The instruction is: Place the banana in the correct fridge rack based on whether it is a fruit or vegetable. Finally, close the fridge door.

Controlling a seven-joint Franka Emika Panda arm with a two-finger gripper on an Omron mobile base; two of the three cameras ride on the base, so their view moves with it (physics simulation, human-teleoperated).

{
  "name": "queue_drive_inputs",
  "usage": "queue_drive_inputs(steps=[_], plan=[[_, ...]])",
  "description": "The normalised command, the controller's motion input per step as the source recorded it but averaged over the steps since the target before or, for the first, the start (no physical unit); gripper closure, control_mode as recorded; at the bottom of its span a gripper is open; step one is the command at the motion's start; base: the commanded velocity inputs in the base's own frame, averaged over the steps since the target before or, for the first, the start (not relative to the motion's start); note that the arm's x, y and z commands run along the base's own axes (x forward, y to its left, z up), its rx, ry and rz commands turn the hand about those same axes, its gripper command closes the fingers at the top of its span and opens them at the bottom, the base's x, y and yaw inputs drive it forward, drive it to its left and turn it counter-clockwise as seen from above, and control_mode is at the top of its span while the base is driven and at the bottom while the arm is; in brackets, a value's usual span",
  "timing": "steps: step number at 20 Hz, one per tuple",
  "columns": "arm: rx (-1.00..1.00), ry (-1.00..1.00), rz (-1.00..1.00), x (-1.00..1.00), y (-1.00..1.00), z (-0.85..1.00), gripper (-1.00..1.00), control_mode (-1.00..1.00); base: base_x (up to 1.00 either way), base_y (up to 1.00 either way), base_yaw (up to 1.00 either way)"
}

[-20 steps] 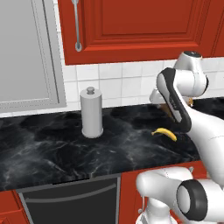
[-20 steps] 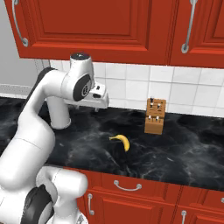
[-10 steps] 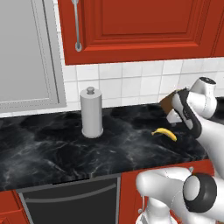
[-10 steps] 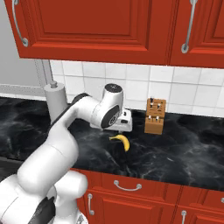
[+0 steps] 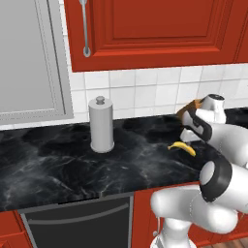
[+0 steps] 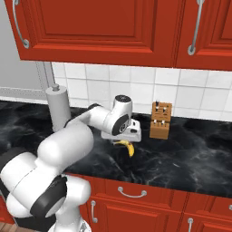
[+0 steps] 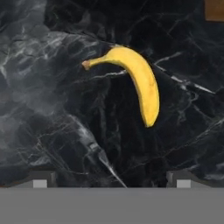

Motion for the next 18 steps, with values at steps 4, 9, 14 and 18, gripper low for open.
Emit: queue_drive_inputs(steps=[4, 9, 14, 18], plan=[[-0.06, 0.07, 0.0, 0.25, -0.17, -0.54, -1.0, -1.0, 0.0, 0.0, 0.0], [0.0, 0.0, 0.0, 0.14, -0.1, -0.37, -1.0, -1.0, 0.0, 0.0, 0.0], [-0.01, 0.0, 0.0, 0.15, -0.1, -0.39, -1.0, -1.0, 0.0, 0.0, 0.0], [0.0, 0.0, 0.0, 0.18, -0.13, -0.35, -1.0, -1.0, 0.0, 0.0, 0.0]])
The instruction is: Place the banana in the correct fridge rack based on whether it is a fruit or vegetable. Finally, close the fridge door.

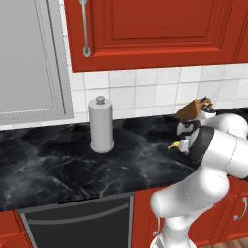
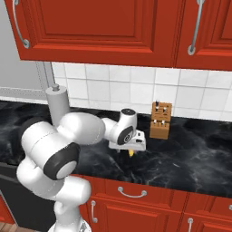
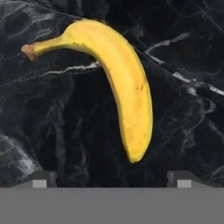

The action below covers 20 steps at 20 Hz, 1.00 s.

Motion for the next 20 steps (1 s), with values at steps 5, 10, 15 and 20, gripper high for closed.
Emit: queue_drive_inputs(steps=[5, 10, 15, 20], plan=[[0.0, 0.0, 0.0, 0.25, -0.12, -0.32, -1.0, -1.0, 0.0, 0.0, 0.0], [0.0, 0.0, 0.0, 0.34, -0.03, -0.22, -1.0, -1.0, 0.0, 0.0, 0.0], [0.0, 0.0, 0.0, 0.28, -0.11, -0.18, -1.0, -1.0, 0.0, 0.0, 0.0], [0.0, 0.0, 0.0, 0.05, -0.04, -0.07, 1.0, -1.0, 0.0, 0.0, 0.0]])
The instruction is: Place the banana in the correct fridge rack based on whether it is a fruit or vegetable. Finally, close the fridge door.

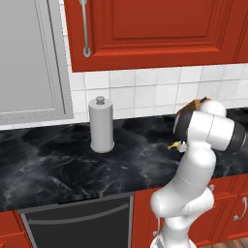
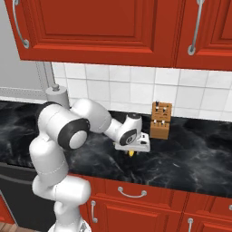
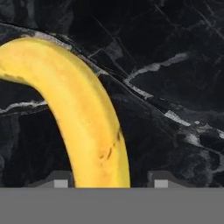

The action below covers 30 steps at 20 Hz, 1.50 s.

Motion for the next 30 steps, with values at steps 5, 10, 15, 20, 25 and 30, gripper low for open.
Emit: queue_drive_inputs(steps=[5, 10, 15, 20, 25, 30], plan=[[0.0, -0.01, 0.0, -0.1, 0.0, 0.01, 1.0, -1.0, 0.0, 0.0, 0.0], [-0.01, -0.17, 0.01, -0.5, 0.29, 0.61, 1.0, -1.0, 0.0, 0.0, 0.0], [-0.01, -0.12, 0.0, -0.68, 0.79, 1.0, 1.0, -1.0, 0.0, 0.0, 0.0], [-0.01, -0.01, -0.06, -0.77, 0.93, 1.0, 1.0, -1.0, 0.0, 0.0, 0.0], [0.0, 0.01, -0.14, -0.56, 0.98, 0.93, 1.0, -1.0, 0.0, 0.0, 0.0], [0.0, -0.02, -0.1, -0.27, 0.29, 0.24, 1.0, -1.0, 0.0, 0.0, 0.0]])
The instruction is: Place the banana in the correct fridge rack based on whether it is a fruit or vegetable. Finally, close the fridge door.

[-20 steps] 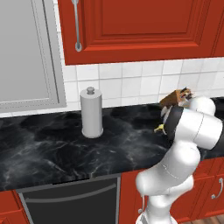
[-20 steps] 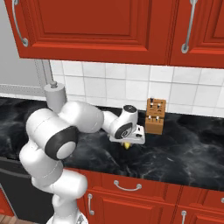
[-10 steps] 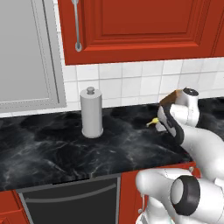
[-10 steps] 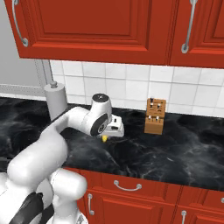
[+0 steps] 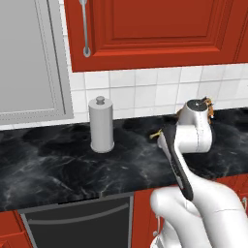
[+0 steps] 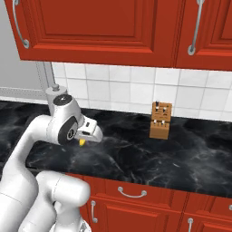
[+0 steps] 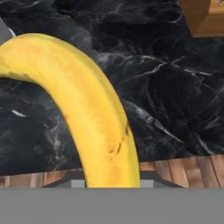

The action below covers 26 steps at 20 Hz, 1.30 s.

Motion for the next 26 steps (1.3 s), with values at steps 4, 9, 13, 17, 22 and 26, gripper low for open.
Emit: queue_drive_inputs(steps=[4, 9, 13, 17, 22, 26], plan=[[0.0, 0.0, 0.0, 0.0, 0.0, 0.0, 1.0, -1.0, 0.0, 0.0, 0.0], [0.0, 0.0, 0.0, 0.0, 0.0, 0.0, 1.0, -1.0, 0.0, 0.0, 0.0], [0.0, 0.0, 0.0, -0.22, -0.01, 0.0, 1.0, 1.0, -0.22, -0.05, -0.03], [0.0, 0.0, 0.0, 0.0, 0.0, 0.0, 1.0, 1.0, -0.92, -0.41, -0.48], [0.0, 0.0, 0.0, 0.0, 0.0, 0.0, 1.0, 1.0, -0.22, -0.31, -0.76], [0.0, 0.0, 0.0, 0.0, 0.0, 0.0, 1.0, 1.0, 0.0, -0.82, -0.68]])
